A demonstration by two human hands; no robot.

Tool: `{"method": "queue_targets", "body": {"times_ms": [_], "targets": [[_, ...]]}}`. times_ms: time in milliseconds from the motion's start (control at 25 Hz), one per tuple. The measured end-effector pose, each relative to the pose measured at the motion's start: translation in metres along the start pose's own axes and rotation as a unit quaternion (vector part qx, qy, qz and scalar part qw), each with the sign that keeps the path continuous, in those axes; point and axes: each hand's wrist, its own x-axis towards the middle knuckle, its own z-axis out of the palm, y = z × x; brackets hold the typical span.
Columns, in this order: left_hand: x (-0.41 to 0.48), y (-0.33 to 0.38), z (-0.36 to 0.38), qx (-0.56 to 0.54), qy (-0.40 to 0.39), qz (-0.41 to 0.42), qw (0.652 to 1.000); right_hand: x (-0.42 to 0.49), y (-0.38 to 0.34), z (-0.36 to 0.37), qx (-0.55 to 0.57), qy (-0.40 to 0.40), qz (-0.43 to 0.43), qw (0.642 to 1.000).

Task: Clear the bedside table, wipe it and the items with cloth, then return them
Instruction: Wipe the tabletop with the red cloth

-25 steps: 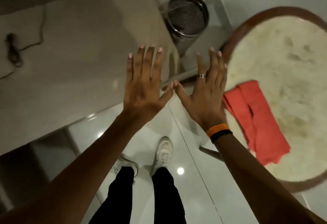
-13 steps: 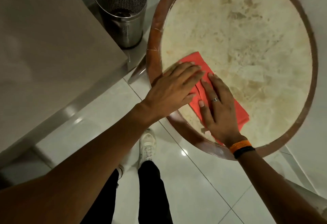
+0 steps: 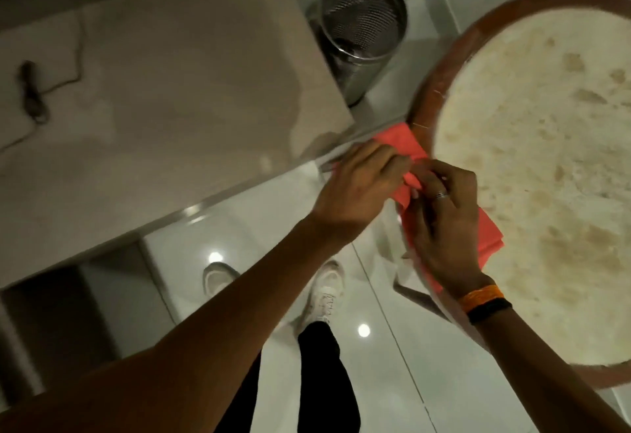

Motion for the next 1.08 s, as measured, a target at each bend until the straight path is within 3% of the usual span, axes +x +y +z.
{"method": "queue_targets", "body": {"times_ms": [80, 280, 400, 560, 680, 760, 920, 1080], "targets": [[-0.038, -0.042, -0.04, 0.022, 0.052, -0.062, 0.996, 0.023, -0.048, 0.044, 0.027, -0.026, -0.061, 0.997], [-0.159, -0.134, -0.152, 0.138, 0.041, -0.281, 0.949, 0.05, -0.199, 0.162, 0.027, -0.176, -0.228, 0.957], [-0.24, -0.168, -0.211, 0.153, 0.071, -0.394, 0.904, 0.048, -0.288, 0.224, -0.002, -0.249, -0.351, 0.903], [-0.333, -0.192, -0.244, 0.235, 0.087, -0.478, 0.842, 0.029, -0.365, 0.286, -0.038, -0.316, -0.449, 0.835], [-0.391, -0.191, -0.239, 0.225, 0.06, -0.578, 0.782, 0.004, -0.378, 0.32, -0.094, -0.385, -0.513, 0.761], [-0.409, -0.189, -0.229, 0.208, 0.006, -0.59, 0.78, 0.0, -0.37, 0.337, -0.113, -0.388, -0.56, 0.724], [-0.403, -0.209, -0.215, 0.189, -0.005, -0.589, 0.786, 0.017, -0.358, 0.364, -0.098, -0.363, -0.589, 0.715], [-0.371, -0.266, -0.235, 0.199, 0.021, -0.577, 0.792, 0.067, -0.381, 0.401, -0.108, -0.311, -0.577, 0.748]]}}
